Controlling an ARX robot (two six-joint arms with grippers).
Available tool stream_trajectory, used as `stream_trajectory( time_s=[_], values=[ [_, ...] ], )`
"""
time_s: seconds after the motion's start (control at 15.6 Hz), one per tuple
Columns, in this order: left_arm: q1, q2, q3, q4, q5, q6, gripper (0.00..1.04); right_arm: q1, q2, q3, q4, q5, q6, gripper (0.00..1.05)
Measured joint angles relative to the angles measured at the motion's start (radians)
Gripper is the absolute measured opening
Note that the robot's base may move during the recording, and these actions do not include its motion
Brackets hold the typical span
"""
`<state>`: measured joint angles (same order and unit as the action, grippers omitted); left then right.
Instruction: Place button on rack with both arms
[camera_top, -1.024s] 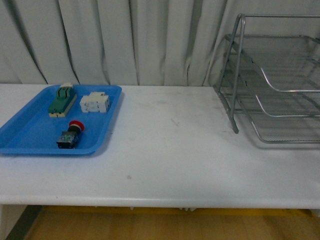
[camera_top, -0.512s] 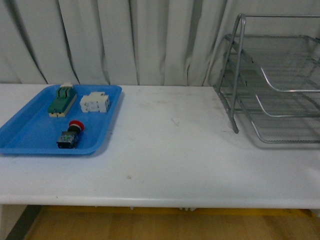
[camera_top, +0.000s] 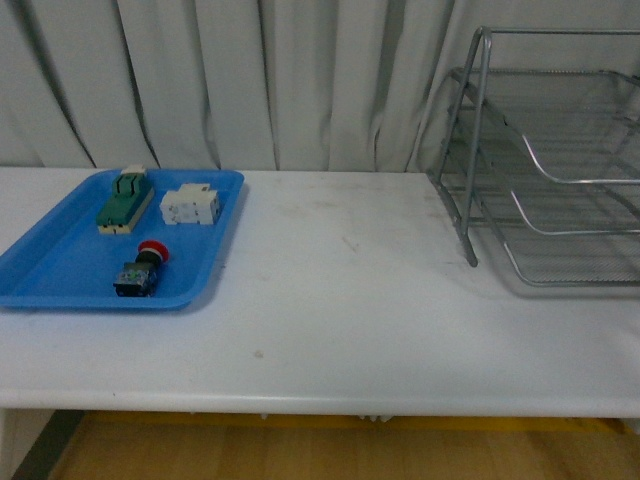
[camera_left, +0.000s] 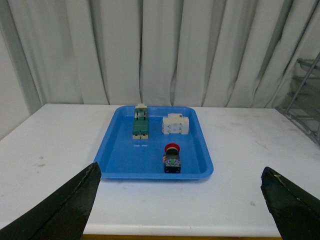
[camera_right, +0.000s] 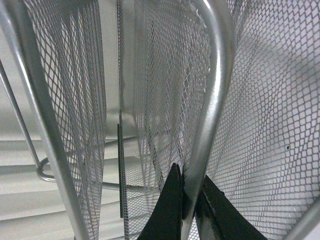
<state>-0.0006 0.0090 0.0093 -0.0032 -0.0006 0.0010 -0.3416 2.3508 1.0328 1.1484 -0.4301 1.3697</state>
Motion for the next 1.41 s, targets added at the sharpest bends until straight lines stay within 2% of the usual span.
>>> stream_trajectory(
  time_s=[0.19, 0.83, 1.02, 1.15, 1.28, 1.34, 1.41],
  values=[
    [0.0, 0.0, 0.0, 0.0, 0.0, 0.0, 0.98, -0.034, 0.002, -0.09, 0.126, -0.018, 0.026, 0.05],
    [0.0, 0.0, 0.0, 0.0, 0.0, 0.0, 0.98, -0.225, -0.145, -0.492, 0.169, -0.172, -0.018, 0.04],
    [0.0, 0.0, 0.0, 0.0, 0.0, 0.0, 0.98, -0.275, -0.177, -0.533, 0.145, -0.167, -0.026, 0.45],
    [0.0, 0.0, 0.0, 0.0, 0.0, 0.0, 0.98, -0.298, -0.216, -0.55, 0.135, -0.137, -0.016, 0.69],
    [0.0, 0.0, 0.0, 0.0, 0.0, 0.0, 0.98, -0.3, -0.296, -0.585, 0.138, -0.151, -0.003, 0.92],
    [0.0, 0.0, 0.0, 0.0, 0.0, 0.0, 0.98, -0.299, -0.349, -0.626, 0.138, -0.176, 0.001, 1.0],
    [0.0, 0.0, 0.0, 0.0, 0.0, 0.0, 0.98, -0.3, -0.375, -0.648, 0.138, -0.19, 0.0, 0.98]
  ],
)
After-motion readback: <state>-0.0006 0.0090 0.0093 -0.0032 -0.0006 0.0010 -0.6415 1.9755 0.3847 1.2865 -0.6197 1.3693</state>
